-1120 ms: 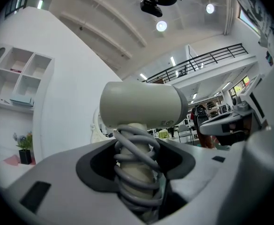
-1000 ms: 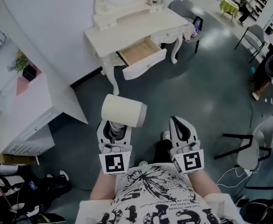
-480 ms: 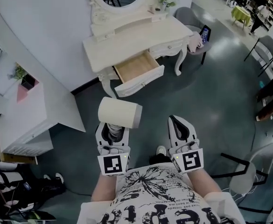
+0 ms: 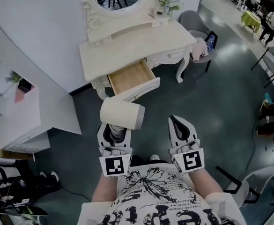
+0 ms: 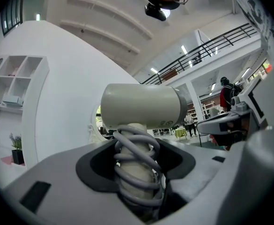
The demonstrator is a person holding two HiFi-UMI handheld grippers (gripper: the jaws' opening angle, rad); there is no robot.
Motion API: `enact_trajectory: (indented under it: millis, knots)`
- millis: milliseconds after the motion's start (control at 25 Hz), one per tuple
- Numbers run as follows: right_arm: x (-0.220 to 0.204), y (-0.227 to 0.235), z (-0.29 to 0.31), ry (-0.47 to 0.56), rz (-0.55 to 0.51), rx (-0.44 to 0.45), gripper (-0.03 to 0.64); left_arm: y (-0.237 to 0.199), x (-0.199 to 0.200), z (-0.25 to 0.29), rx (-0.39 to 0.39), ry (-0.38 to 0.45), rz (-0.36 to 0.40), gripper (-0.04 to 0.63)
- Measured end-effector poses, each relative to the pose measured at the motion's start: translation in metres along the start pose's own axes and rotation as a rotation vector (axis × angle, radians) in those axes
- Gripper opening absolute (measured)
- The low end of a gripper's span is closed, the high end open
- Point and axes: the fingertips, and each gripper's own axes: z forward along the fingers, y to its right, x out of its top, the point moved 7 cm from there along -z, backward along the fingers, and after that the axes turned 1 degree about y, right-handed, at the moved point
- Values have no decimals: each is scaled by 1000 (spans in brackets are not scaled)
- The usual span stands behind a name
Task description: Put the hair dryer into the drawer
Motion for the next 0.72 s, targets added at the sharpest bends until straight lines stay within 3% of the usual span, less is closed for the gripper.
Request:
enact_trajectory:
  millis: [360, 720]
  knots:
    - [-18, 30, 84, -35, 14, 31, 17, -34, -19, 77, 10, -7, -4, 252]
    - [-17, 46, 218, -45, -13, 9, 17, -114, -41, 197, -82, 18, -18, 252]
